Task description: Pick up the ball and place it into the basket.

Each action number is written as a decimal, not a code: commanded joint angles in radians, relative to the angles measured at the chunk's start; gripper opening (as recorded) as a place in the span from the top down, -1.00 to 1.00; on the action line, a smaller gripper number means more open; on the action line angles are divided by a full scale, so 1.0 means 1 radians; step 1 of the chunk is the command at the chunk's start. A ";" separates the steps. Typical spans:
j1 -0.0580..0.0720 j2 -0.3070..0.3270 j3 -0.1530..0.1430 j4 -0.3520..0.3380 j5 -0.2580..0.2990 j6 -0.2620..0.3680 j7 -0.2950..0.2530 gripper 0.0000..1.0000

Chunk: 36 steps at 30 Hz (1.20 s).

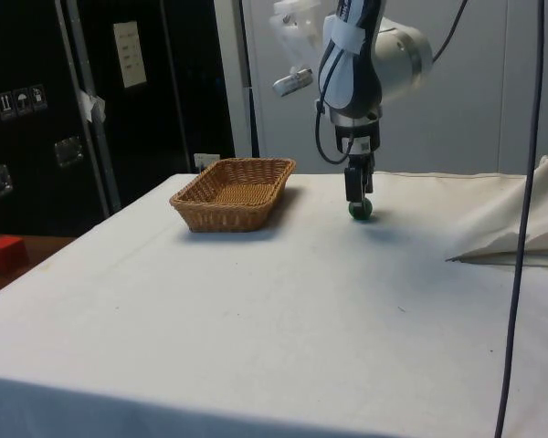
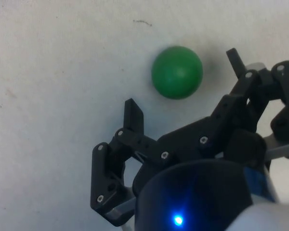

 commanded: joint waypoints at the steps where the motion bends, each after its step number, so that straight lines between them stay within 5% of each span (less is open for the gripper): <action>1: -0.026 -0.014 0.035 -0.001 0.029 0.014 -0.023 -1.00; 2: 0.000 0.002 0.001 0.002 0.003 0.001 0.000 -1.00; 3: -0.027 -0.013 0.036 0.001 0.031 0.015 -0.023 -1.00; 5: -0.028 -0.011 0.039 0.003 0.035 0.016 -0.023 -1.00; 10: -0.026 -0.001 0.045 0.010 0.049 0.014 -0.021 -1.00; 11: -0.002 0.010 0.012 0.011 0.024 0.002 -0.001 -1.00; 12: -0.026 0.001 0.045 0.010 0.050 0.013 -0.020 -1.00; 20: -0.013 0.017 0.028 0.016 0.038 0.003 -0.009 -1.00; 21: -0.002 0.026 0.016 0.015 0.029 0.002 0.000 -1.00; 22: -0.011 0.019 0.026 0.016 0.037 0.002 -0.008 -1.00; 31: -0.004 0.025 0.017 0.017 0.032 -0.001 0.003 -1.00; 34: -0.003 0.026 0.016 0.018 0.031 -0.002 0.007 -0.63; 36: -0.003 0.026 0.016 0.018 0.031 -0.003 0.010 0.09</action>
